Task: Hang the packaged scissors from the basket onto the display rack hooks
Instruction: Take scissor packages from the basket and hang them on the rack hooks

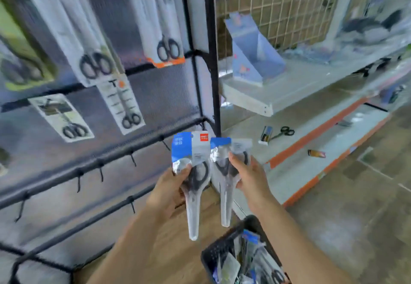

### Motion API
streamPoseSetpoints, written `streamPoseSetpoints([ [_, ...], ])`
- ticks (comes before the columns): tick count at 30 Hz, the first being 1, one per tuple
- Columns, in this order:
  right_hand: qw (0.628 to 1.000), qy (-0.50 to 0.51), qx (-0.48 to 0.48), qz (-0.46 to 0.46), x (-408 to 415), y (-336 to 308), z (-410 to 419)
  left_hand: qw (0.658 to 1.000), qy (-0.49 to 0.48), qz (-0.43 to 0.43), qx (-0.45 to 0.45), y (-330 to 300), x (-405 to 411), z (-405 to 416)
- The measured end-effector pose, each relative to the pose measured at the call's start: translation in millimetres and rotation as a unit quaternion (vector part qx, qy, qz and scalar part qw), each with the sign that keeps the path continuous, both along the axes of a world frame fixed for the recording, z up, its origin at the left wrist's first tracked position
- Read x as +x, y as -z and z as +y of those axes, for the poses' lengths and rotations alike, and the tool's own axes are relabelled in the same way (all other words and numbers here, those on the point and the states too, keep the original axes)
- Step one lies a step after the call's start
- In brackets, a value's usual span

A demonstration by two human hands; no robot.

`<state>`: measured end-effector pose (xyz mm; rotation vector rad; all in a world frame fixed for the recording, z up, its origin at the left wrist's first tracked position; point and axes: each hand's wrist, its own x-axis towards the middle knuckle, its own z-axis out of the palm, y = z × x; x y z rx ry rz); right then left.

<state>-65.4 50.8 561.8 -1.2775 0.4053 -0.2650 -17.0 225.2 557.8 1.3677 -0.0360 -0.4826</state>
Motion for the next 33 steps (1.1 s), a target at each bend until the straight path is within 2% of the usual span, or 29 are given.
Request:
streamPoseSetpoints([
  [6,0.993,-0.058,-0.085,-0.055,18.0,-97.6,52.9,0.994,-0.088,-0.051,-0.038,-73.0,-8.7,54.2],
  [12,0.979,-0.123,-0.098,-0.127,27.2,-169.3,103.8,0.985,-0.136,-0.071,-0.078,-132.6,-17.8,104.5],
  [21,0.961,-0.200,-0.101,-0.163,26.5,-195.9,220.5,0.971,-0.207,-0.096,-0.066,-162.4,-44.6,217.7],
  [26,0.952,-0.235,-0.086,-0.175,24.3,-207.7,287.6,0.961,-0.238,-0.097,-0.100,-164.0,-62.3,277.8],
  [33,0.944,-0.287,-0.048,-0.159,28.5,-208.7,348.2,0.952,-0.260,-0.103,-0.128,-162.1,-64.1,318.2],
])
